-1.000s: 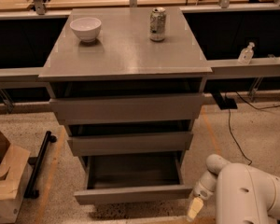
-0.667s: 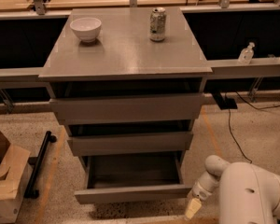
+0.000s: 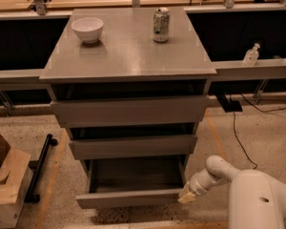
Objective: Close bottom drawer
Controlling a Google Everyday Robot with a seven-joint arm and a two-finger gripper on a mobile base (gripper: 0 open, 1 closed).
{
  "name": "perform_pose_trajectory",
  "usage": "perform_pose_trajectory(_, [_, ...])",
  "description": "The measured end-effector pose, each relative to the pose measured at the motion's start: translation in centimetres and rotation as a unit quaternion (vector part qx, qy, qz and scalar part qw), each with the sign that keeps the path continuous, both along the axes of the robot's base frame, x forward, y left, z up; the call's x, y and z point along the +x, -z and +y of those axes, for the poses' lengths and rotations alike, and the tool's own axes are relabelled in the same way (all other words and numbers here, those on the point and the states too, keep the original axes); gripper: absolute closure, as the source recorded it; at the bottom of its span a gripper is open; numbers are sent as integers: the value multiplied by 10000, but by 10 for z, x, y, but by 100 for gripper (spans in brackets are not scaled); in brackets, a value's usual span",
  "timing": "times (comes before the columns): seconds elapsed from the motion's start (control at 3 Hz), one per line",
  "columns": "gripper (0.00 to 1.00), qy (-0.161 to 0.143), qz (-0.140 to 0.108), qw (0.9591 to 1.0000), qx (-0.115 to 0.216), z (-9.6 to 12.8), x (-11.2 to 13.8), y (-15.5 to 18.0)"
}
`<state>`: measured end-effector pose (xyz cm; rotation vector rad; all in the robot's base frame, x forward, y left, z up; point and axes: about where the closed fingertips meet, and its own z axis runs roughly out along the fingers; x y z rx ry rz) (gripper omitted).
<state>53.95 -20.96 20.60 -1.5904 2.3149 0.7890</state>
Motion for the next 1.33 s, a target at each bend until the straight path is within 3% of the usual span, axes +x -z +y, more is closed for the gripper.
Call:
perform_pose_trajectory(0.33, [87, -34, -6, 10000, 8, 1, -1, 1])
perform_pose_trajectory(0.67, [100, -43, 44, 10000, 26, 2, -4, 6])
perform_pose_trajectory(1.0, [100, -55, -115, 9999, 28, 12, 12, 26])
perform_pose_trajectory(1.33, [100, -60, -123, 9999, 33, 13, 13, 27])
